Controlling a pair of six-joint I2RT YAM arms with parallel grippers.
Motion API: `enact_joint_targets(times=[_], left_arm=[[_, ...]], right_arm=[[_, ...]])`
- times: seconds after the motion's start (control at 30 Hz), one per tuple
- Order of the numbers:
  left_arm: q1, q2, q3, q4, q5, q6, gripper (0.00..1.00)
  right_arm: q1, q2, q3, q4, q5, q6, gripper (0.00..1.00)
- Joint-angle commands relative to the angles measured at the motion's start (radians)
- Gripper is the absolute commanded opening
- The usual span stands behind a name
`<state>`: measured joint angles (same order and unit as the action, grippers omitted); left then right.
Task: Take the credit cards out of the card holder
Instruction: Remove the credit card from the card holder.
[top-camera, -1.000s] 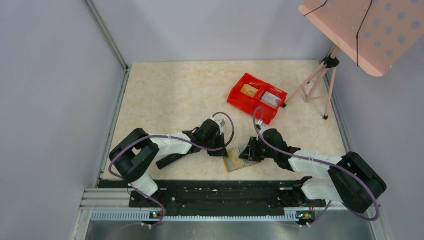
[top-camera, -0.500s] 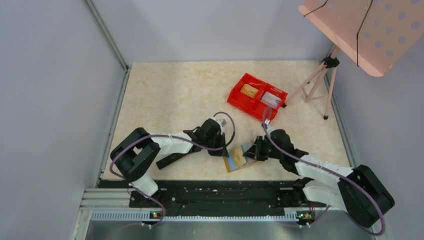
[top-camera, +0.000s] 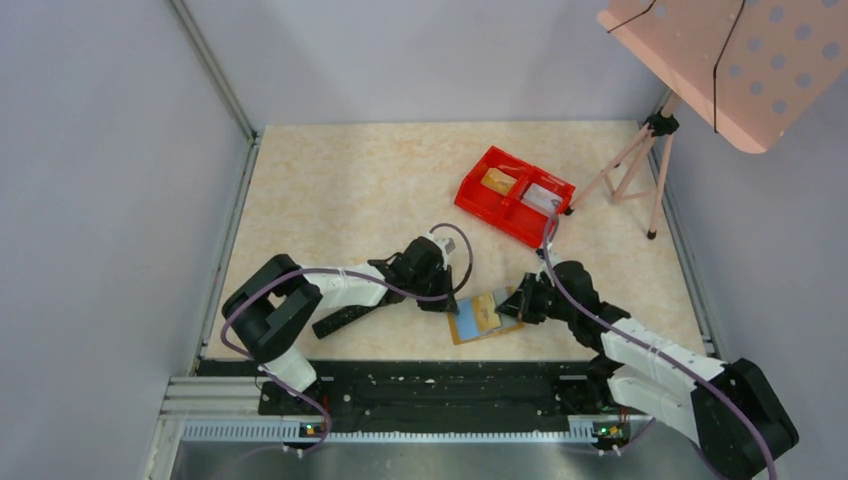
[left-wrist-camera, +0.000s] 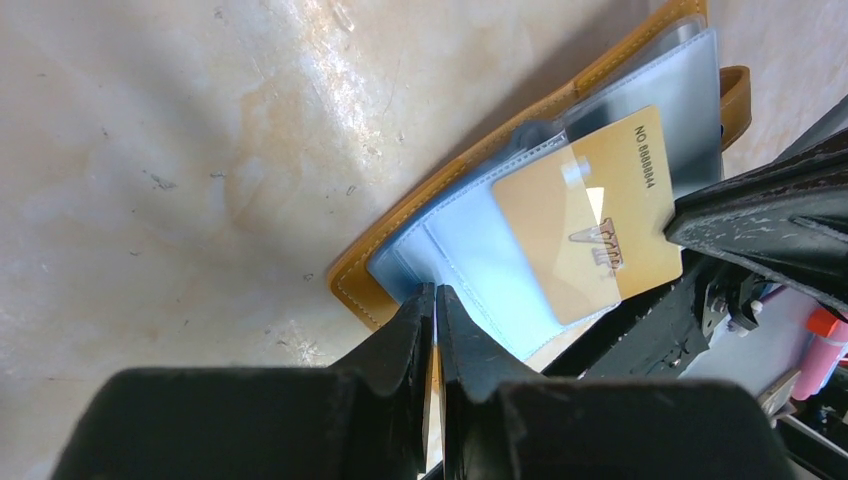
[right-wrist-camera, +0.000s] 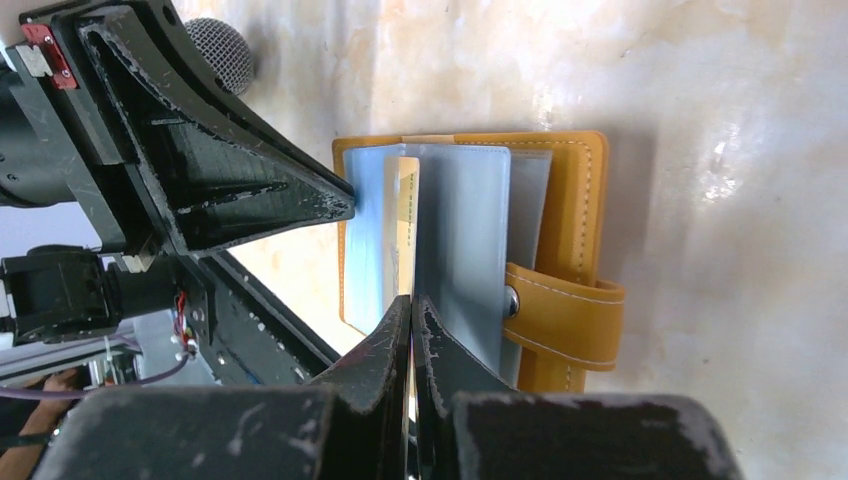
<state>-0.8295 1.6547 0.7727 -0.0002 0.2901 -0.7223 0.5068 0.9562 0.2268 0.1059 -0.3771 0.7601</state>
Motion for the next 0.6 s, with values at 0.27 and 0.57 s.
enact_joint_targets(times=[0.27, 0.57], left_arm=[[-0.002, -0.015, 0.034, -0.104, -0.028, 0.035, 0.13], [-0.001, -0.154, 0.128, -0.204, 0.038, 0.007, 0.39]], right_arm=[[-0.03, -0.164, 0.116, -0.27, 0.137, -0.012, 0.0], [-0.049, -0.177, 0.2, -0.311, 0.085, -0.112, 0.0]])
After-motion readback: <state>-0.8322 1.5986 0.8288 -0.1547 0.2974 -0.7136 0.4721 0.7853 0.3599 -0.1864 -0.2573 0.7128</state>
